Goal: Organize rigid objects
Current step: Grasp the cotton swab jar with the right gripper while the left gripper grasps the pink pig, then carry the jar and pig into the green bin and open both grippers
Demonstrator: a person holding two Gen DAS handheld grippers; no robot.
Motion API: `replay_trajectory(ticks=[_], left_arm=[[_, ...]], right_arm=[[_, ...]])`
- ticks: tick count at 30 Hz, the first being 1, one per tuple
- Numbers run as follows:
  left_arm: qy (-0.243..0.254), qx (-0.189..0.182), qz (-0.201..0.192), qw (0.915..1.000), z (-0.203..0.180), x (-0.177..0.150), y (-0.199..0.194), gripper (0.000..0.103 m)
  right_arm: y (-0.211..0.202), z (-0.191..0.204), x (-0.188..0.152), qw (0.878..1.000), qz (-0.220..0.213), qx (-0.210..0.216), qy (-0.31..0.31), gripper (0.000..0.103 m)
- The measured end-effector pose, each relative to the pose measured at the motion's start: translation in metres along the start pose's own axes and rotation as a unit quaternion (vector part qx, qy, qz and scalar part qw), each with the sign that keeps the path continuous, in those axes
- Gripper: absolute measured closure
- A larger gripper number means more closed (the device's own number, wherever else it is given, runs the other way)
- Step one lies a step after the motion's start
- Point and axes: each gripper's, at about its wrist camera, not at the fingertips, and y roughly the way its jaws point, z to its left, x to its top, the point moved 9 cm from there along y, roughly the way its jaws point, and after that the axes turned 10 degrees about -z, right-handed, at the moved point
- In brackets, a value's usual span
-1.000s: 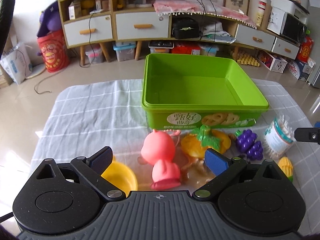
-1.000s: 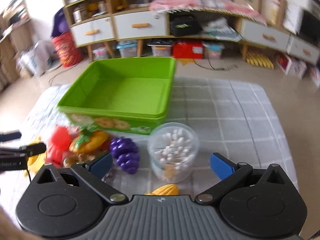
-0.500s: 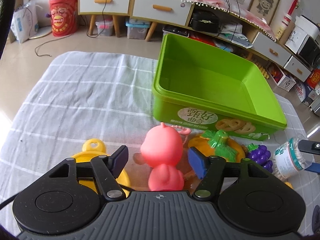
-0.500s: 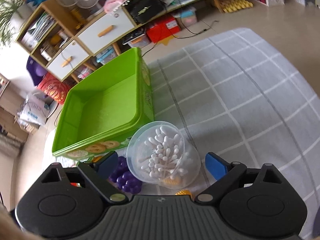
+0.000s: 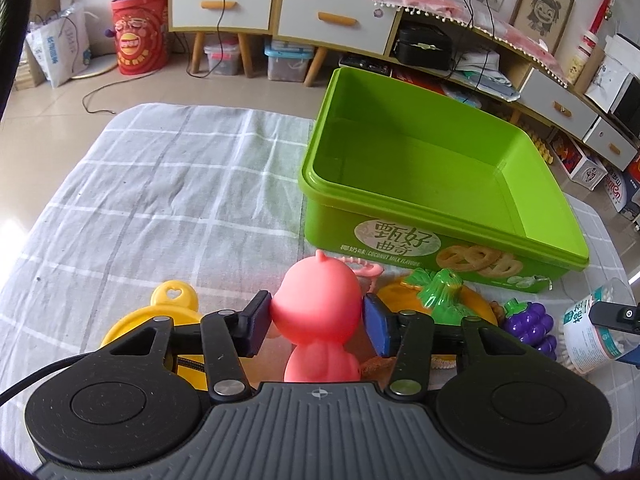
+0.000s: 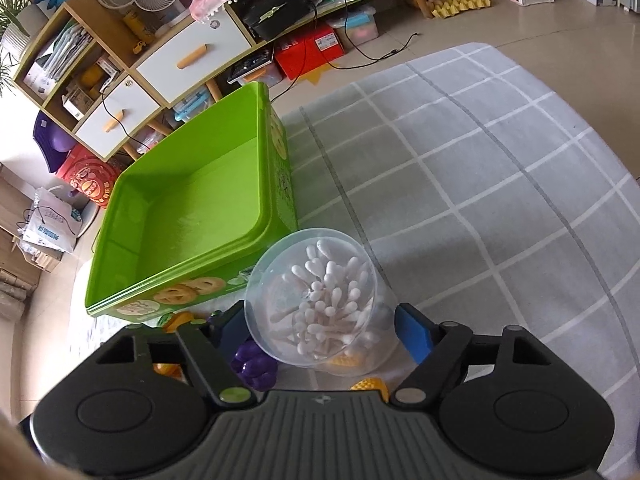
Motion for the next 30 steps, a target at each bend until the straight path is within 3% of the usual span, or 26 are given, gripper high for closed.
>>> replay_trajectory(ticks=[4, 16, 24, 30], left_arm=[[0.001, -0.001, -0.004, 1.0000, 0.000, 0.002, -0.004, 0.049], [-0.010, -0.018, -0.040, 0.9990, -0.005, 0.025, -0.029, 0.050], [-0.039, -0.031, -0.096, 0.9942, -0.009, 0.064, -0.052, 0.050], [-0.020, -0.049, -0.101, 0.9935, -0.035, 0.090, -0.033, 0.050]], right_arm=[[-0.003, 0.003, 0.002, 1.000, -0.006, -0.006, -0.005, 0.043], [-0.039, 0.024, 0.020, 0.998, -0.052, 0.031, -0.001, 0.045], [-0.056, 0.030, 0.043, 0.993, -0.091, 0.071, 0.041, 0.044], [-0.052, 0.034, 0.059, 0.979, -0.127, 0.118, 0.107, 0.045]])
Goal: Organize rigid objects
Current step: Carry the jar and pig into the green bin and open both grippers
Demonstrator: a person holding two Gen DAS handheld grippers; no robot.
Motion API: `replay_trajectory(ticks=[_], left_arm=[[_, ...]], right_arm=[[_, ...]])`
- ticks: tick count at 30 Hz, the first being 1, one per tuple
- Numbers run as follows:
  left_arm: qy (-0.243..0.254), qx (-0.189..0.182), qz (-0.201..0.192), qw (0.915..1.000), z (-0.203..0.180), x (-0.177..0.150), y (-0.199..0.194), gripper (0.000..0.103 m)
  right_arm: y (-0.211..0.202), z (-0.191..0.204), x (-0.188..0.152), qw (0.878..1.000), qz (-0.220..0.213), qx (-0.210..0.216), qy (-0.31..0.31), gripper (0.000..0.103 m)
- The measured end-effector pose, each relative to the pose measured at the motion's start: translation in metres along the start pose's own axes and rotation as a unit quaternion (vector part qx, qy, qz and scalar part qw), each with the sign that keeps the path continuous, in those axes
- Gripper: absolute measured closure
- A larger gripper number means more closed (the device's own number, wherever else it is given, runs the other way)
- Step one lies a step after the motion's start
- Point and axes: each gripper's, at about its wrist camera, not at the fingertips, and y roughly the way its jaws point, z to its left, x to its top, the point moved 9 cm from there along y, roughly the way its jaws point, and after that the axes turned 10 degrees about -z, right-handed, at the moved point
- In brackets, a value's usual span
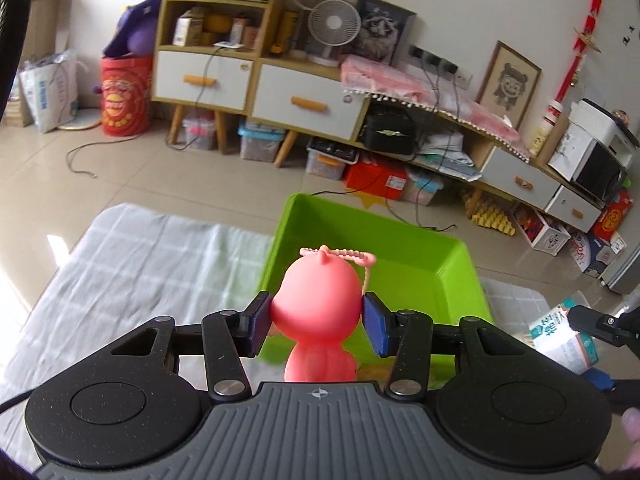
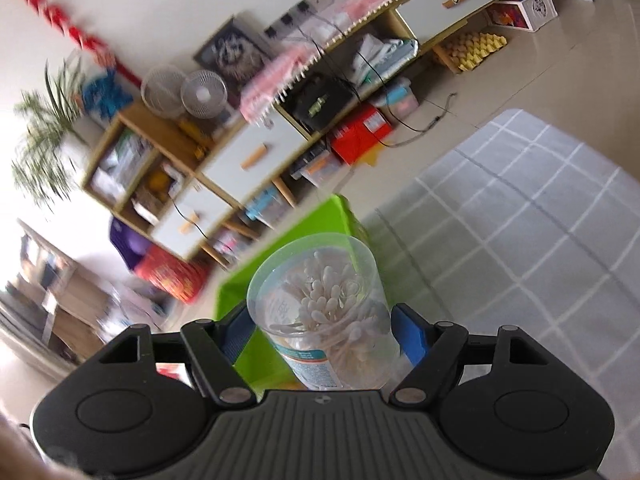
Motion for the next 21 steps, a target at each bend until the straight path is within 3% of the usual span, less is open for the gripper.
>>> replay_trajectory(ticks=[6, 11, 15, 21], left_arm=[[0.034, -0.017, -0.010, 0.9992, -0.016, 0.012, 0.039, 0.050], [0.045, -0.017, 0.000, 0.9988, -0.014, -0.001, 0.072, 0.050], [0.044, -0.003, 0.036, 0.9984, -0.003, -0.024, 0.083, 0.050], [0.031, 0.019, 0.072, 0.9967, 0.011, -0.034, 0.074, 0.051]], right_arm=[[0.019, 0.015, 0.003, 0.999, -0.033, 0.030, -0.001, 0.044], [0.044, 0.019, -0.002, 0.998, -0.040, 0.038, -0.009, 0.045], [0.057, 0.027, -0.013, 0.997, -0.031, 0.047, -0.049, 0.045], [0.070, 0.024, -0.032, 0.996, -0.007, 0.020, -0.091, 0.045]])
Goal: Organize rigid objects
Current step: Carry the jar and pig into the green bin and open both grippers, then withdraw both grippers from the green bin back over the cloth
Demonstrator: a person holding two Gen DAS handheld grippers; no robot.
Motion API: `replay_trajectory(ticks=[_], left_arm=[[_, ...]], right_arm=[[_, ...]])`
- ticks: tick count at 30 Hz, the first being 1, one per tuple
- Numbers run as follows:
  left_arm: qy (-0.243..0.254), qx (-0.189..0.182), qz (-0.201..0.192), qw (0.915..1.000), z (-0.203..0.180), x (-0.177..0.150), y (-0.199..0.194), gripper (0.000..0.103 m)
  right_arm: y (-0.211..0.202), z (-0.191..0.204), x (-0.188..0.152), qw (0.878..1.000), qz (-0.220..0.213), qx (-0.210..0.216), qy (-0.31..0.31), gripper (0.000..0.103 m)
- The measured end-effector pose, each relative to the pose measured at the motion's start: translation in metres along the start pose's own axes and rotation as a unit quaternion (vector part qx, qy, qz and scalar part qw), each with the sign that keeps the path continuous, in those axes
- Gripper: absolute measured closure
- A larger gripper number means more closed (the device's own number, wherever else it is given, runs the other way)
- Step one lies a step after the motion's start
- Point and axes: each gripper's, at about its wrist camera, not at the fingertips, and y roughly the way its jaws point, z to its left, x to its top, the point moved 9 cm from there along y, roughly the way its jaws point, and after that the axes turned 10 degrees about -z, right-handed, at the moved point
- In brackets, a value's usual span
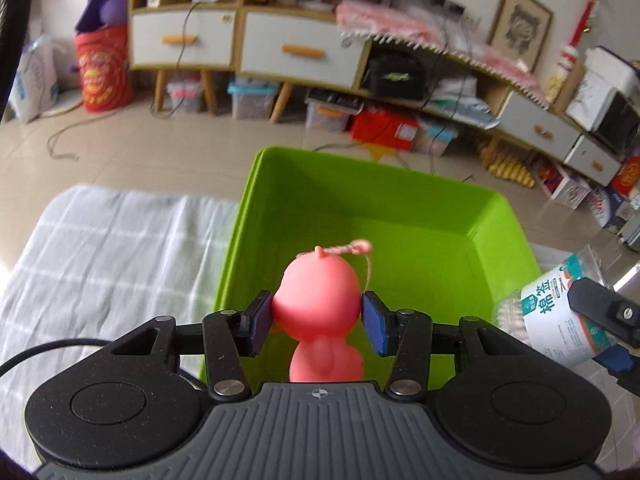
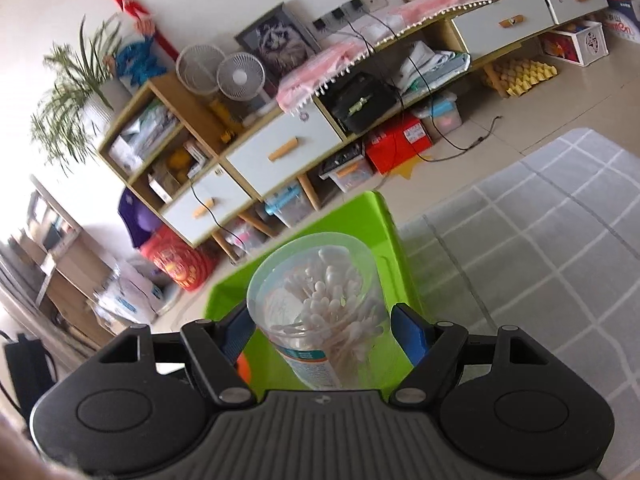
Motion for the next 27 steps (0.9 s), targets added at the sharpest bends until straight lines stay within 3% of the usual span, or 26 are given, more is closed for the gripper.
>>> replay_trajectory(ticks=[3, 7, 9, 11, 13, 20, 27], left_arm=[[-0.004, 0.008, 0.014, 0.9999, 0.005, -0.004, 0.000, 0.061], [-0.007, 0.003, 0.018, 0.9998, 0.011, -0.009, -0.002, 0.062], [0.000, -0.001, 0.006, 1.0000, 0.011, -0.007, -0.004, 0.054], [-0.003, -0.016, -0.003, 0.9999, 0.008, -0.006, -0.008, 0.031], [0.000, -0.016, -0.022, 0.9996, 0.004, -0.002, -0.014, 0.017], [0.035, -0.019, -0.056, 0.9977, -0.013, 0.003, -0.037, 0.007], [0.044, -0.014, -0.063, 0.9969, -0.013, -0.003, -0.067, 0.004]], right_arm=[[-0.001, -0.003, -0.005, 1.000, 0.005, -0.014, -0.016, 0.045], [-0.002, -0.006, -0.007, 0.999, 0.011, -0.023, -0.026, 0.044], [-0.004, -0.006, -0.006, 0.999, 0.008, -0.025, -0.030, 0.042], [-0.006, -0.006, -0.005, 0.999, 0.008, -0.027, -0.030, 0.035], [-0.010, -0.005, -0.003, 0.999, 0.006, -0.024, -0.027, 0.025], [-0.024, 0.003, 0.001, 0.998, 0.007, -0.019, -0.053, 0.024], [-0.050, 0.012, 0.004, 0.996, 0.009, -0.022, -0.090, 0.024]])
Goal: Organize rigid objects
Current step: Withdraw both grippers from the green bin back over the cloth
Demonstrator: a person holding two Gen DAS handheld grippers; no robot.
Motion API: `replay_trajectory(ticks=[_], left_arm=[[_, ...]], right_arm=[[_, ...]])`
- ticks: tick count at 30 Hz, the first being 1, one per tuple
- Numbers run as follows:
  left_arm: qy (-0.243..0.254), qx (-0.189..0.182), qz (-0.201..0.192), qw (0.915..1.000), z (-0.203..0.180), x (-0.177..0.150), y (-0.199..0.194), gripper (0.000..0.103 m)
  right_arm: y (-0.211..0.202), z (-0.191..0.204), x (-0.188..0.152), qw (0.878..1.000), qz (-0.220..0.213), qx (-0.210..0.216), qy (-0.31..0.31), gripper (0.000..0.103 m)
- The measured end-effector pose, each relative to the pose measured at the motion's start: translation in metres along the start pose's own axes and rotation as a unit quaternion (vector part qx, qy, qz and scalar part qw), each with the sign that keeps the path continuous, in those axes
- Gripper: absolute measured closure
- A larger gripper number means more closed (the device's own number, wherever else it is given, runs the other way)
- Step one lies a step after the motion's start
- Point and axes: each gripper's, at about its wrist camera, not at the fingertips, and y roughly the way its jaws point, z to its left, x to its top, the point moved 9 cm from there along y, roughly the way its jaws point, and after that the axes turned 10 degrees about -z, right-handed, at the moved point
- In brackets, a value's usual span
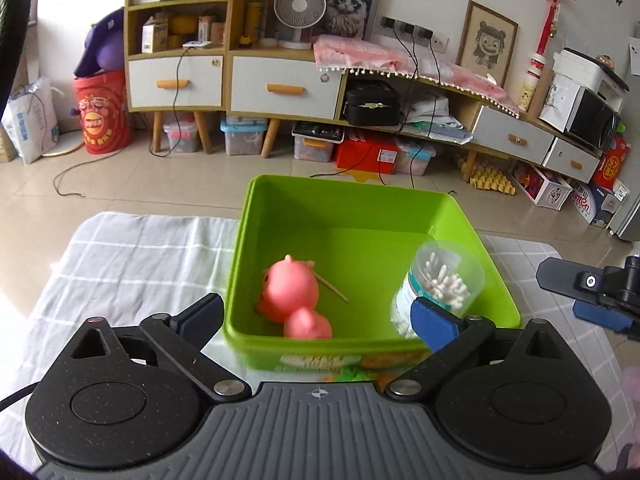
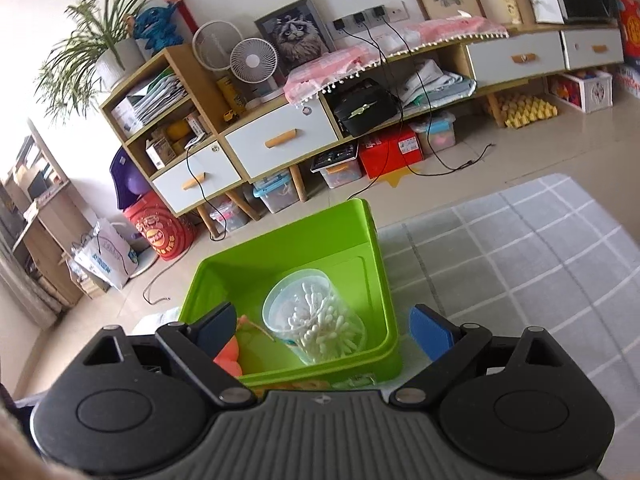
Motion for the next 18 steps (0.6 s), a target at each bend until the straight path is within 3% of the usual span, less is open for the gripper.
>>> replay_trajectory(ticks=[5, 18], left_arm=[[0.021, 0.015, -0.005, 0.9996, 0.003, -0.003, -0.020, 0.002], [0.049, 0.010, 0.021, 0.9985, 0.010, -0.033, -0.078, 0.002]], right_arm=[[-0.019, 0.003, 0.000, 1.000, -0.004, -0.003, -0.026, 0.022], [-0.068, 0.010, -0.011, 0.993, -0.008, -0.012, -0.114, 0.020]])
